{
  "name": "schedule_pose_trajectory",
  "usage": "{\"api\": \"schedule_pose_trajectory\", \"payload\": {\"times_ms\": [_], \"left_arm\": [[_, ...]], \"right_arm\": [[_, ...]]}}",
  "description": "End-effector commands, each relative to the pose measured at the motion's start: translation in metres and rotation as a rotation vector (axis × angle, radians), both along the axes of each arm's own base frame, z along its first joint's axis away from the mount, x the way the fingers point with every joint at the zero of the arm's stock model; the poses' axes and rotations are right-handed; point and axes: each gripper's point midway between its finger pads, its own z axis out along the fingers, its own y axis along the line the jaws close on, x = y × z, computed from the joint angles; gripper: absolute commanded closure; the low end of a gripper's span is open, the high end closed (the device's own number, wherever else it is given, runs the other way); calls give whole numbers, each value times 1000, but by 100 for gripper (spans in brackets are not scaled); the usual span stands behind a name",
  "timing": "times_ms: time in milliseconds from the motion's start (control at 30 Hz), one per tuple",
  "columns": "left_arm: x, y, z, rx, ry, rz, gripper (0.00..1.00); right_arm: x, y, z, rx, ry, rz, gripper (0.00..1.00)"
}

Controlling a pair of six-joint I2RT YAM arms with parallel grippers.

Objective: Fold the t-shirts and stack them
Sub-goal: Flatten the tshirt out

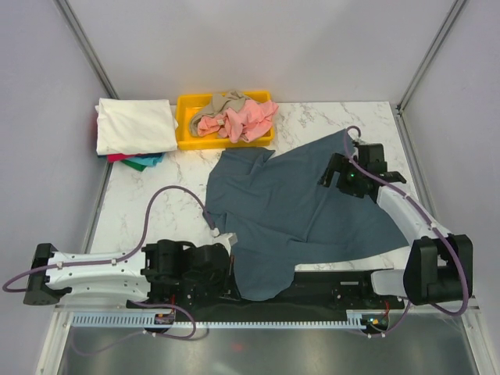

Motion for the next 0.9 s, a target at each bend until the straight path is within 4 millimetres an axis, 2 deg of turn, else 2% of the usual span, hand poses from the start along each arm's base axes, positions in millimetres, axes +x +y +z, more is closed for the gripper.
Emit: {"api": "schedule_pose_trajectory", "payload": {"times_ms": [0, 33, 67, 100, 133, 167, 200, 233, 267, 333, 367, 400, 433, 467, 500, 533, 567, 700, 733, 767, 800, 833, 867], "left_arm": [[-15, -19, 22, -25, 129, 14, 98], [-18, -23, 26, -24, 124, -24, 98], [-25, -33, 44, -56, 143, -76, 98], [-28, -41, 37, -9, 158, -110, 98], [-30, -52, 53, -44, 137, -170, 98], [-35, -55, 55, -42, 151, -203, 98], [-34, -59, 57, -43, 147, -208, 98], [-32, -60, 61, -52, 141, -197, 98], [-29, -60, 62, -58, 128, -178, 98], [-28, -57, 67, -84, 122, -161, 98], [-28, -56, 68, -89, 124, -157, 98], [-29, -54, 71, -99, 126, -160, 98], [-29, -54, 72, -105, 126, -160, 98], [-31, -52, 76, -117, 130, -166, 98], [-31, -52, 78, -123, 133, -168, 98], [-33, -51, 80, -131, 142, -166, 98], [-34, -50, 85, -145, 149, -170, 98], [-36, -43, 90, -174, 146, -174, 98], [-35, -40, 89, -173, 144, -168, 98], [-33, -38, 89, -174, 133, -159, 98], [-32, -35, 92, -186, 125, -153, 98], [-30, -30, 89, -171, 120, -142, 98], [-29, -27, 89, -170, 114, -135, 98]], "right_arm": [[10, 86, 60, 164, -241, 268, 2], [9, 109, 73, 176, -288, 336, 2], [-3, 149, 76, 191, -303, 455, 2], [-5, 164, 78, 184, -307, 490, 2], [-1, 180, 88, 181, -323, 513, 2], [1, 193, 71, 168, -276, 529, 2], [-5, 210, 66, 173, -257, 563, 2], [1, 222, 69, 184, -261, 569, 2], [4, 233, 45, 176, -204, 579, 2], [9, 261, 42, 198, -203, 623, 2], [10, 273, 14, 185, -144, 641, 2], [13, 280, 5, 181, -125, 646, 2], [22, 291, 7, 187, -136, 652, 2], [24, 296, -20, 176, -80, 650, 2], [27, 301, -29, 174, -66, 652, 2], [35, 308, -28, 182, -73, 651, 2], [37, 311, -49, 175, -31, 650, 2], [55, 327, -76, 164, -3, 651, 2], [69, 333, -84, 153, -9, 642, 2], [73, 333, -91, 129, 1, 634, 2], [94, 341, -80, 116, -53, 626, 2], [100, 338, -104, 86, -17, 613, 2], [110, 340, -105, 79, -27, 605, 2]]}}
